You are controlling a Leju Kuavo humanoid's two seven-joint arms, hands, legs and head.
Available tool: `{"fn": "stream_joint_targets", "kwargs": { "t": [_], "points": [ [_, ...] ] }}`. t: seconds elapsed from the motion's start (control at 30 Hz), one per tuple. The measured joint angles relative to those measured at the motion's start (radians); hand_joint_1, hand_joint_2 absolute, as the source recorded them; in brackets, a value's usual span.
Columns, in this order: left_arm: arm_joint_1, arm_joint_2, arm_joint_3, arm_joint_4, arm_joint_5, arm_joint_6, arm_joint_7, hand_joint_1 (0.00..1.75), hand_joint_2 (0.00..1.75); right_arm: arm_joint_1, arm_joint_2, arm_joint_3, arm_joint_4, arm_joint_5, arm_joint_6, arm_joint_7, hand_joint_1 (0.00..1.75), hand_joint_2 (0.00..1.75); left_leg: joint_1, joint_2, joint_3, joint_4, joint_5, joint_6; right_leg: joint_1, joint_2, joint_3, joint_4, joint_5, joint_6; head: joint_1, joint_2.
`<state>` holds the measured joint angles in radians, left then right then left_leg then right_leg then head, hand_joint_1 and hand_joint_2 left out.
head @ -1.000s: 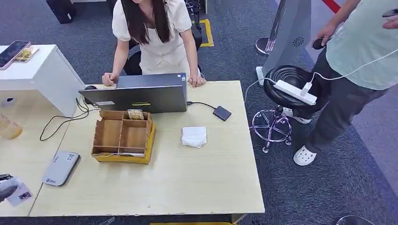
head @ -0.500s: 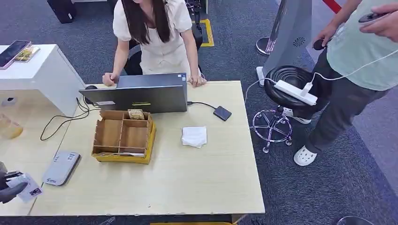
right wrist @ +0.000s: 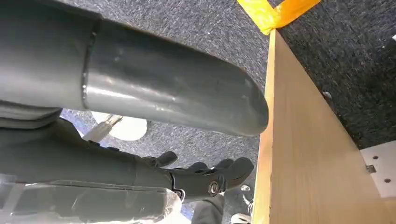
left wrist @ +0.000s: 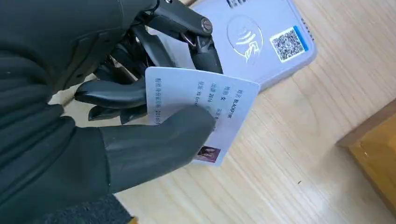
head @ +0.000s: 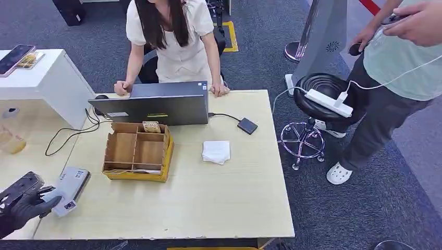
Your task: Pass the card to the sensor for recognition and then transmit it.
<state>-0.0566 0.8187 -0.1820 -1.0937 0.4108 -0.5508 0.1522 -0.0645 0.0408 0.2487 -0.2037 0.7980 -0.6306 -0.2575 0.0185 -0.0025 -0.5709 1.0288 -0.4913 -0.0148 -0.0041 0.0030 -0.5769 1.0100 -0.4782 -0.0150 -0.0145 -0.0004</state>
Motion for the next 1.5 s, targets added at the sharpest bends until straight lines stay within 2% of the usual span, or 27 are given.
{"fn": "stream_joint_targets", "kwargs": {
  "t": [0.33,0.87,1.23,1.33,1.5],
  "points": [
    [-0.085,-0.056,-0.045,0.069,-0.021,0.016,-0.011,1.75,1.75,0.0,0.0,0.001,0.0,-0.002,-0.002,0.0,0.0,0.0,0.0,0.0,0.0,0.0,0.0,0.0,0.0,0.0,0.0,0.0,0.0,0.0,0.0,0.0],
    [-0.108,-0.062,-0.064,0.09,-0.016,0.024,-0.012,1.75,1.75,0.0,0.0,0.001,0.0,-0.004,-0.004,0.0,0.0,0.0,0.0,0.0,0.0,0.0,0.0,0.0,0.0,0.0,0.0,0.0,0.0,0.0,0.0,0.0],
    [-0.108,-0.036,-0.064,0.088,0.004,0.002,-0.004,1.75,1.75,0.0,0.0,0.001,0.0,-0.005,-0.004,-0.001,0.0,0.0,0.0,0.001,0.0,0.0,0.0,0.0,0.0,0.001,0.0,0.0,0.0,0.0,0.0,0.0],
    [-0.103,0.007,-0.065,0.066,0.047,-0.049,0.013,1.75,1.75,0.0,0.0,0.001,0.0,-0.002,-0.002,-0.003,0.0,0.0,0.001,0.002,0.0,0.0,0.0,0.0,0.001,0.002,-0.001,0.0,0.0,0.0,0.0,0.0],
    [-0.104,0.09,-0.06,0.006,0.18,-0.078,0.059,1.75,1.75,0.0,0.0,0.002,0.0,-0.004,0.0,-0.011,0.0,0.0,0.001,0.002,0.0,0.0,0.0,0.0,0.001,0.002,-0.001,0.0,0.0,0.0,0.0,0.0]
  ]
}}
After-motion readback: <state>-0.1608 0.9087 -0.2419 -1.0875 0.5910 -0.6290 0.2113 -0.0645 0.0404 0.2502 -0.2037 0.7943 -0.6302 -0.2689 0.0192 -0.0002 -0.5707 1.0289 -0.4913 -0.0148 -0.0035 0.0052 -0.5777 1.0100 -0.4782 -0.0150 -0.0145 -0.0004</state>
